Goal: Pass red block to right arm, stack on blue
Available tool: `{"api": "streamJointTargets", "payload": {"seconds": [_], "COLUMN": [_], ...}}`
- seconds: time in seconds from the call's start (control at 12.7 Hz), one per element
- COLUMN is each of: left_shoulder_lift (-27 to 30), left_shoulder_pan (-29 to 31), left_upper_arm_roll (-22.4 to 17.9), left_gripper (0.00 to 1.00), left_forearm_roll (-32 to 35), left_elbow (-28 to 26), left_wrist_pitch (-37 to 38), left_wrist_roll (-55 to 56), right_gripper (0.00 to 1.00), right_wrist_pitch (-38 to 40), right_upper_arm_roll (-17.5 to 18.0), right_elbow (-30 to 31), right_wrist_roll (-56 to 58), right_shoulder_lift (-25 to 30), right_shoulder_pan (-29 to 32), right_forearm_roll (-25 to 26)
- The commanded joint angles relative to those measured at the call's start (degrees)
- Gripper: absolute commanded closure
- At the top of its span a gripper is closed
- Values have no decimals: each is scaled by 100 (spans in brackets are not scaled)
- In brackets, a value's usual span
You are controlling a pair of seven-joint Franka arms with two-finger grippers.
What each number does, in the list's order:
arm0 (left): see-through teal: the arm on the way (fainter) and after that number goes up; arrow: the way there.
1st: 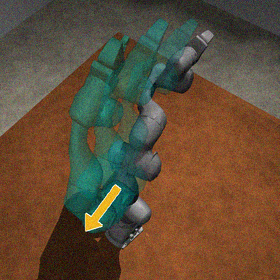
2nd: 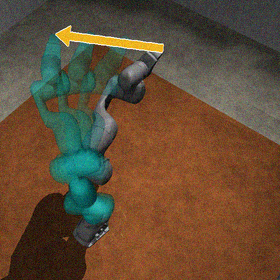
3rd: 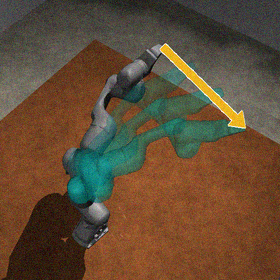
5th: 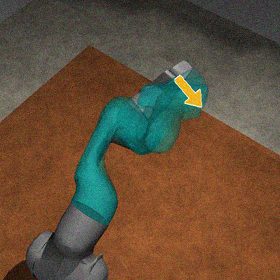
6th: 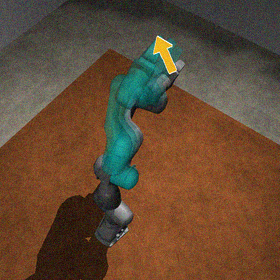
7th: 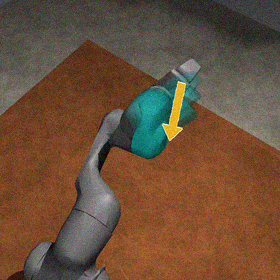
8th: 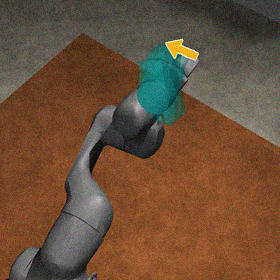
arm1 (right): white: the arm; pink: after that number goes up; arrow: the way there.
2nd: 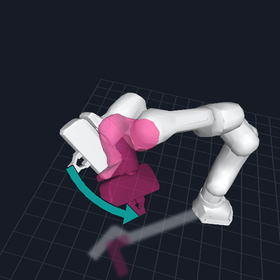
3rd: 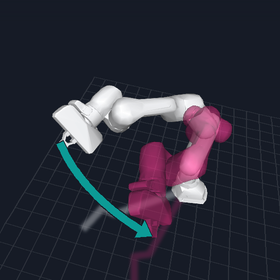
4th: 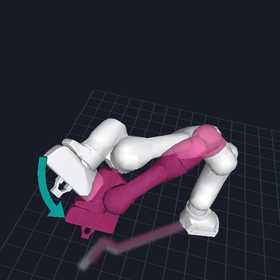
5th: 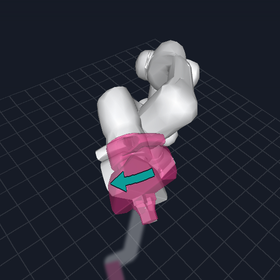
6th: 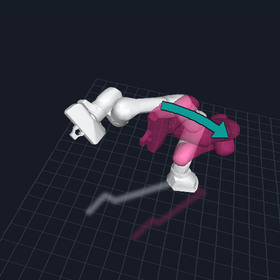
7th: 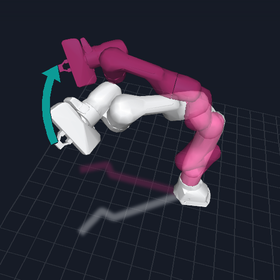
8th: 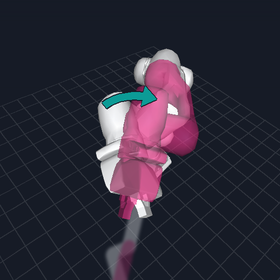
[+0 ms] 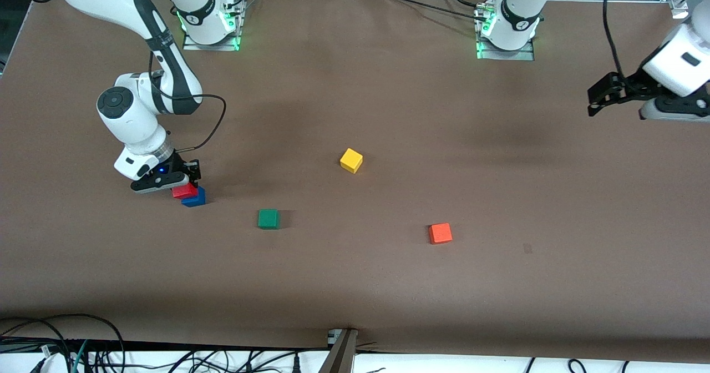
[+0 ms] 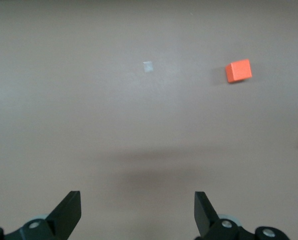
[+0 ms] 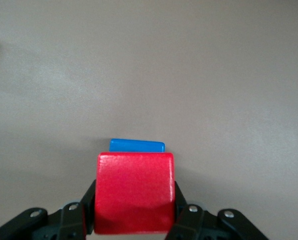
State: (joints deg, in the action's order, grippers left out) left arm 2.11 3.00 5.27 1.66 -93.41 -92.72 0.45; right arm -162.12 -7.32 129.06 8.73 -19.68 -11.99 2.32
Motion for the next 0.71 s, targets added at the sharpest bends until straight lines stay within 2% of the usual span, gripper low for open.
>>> {"api": "streamJointTargets", "payload": {"seconds": [0.0,0.08,0.32,0.63], "left_shoulder_lift": [-183,-219,-272,-342], "left_shoulder_pan": [280,280,272,271], "left_upper_arm_roll": [26,26,52,88], "left_gripper": [0,0,0,0], "left_forearm_roll": [-226,-228,-220,-201], "left_elbow": [366,454,613,718], "left_wrist_pitch": [342,343,334,299], "left_wrist_roll": [-10,-10,25,-36], "right_gripper": [16,0,0,0], "right_wrist_pitch": [-65,-39,214,1399], "right_upper_arm_roll": [-33,-24,-33,-24], "right_elbow": [-47,-100,-144,-521], "right_wrist_roll": [-83,-48,5,14], "right_shoulder_lift": [-62,-45,192,631], "right_shoulder_pan": [-32,-23,-23,-23], "right_forearm_roll": [32,41,50,67]}}
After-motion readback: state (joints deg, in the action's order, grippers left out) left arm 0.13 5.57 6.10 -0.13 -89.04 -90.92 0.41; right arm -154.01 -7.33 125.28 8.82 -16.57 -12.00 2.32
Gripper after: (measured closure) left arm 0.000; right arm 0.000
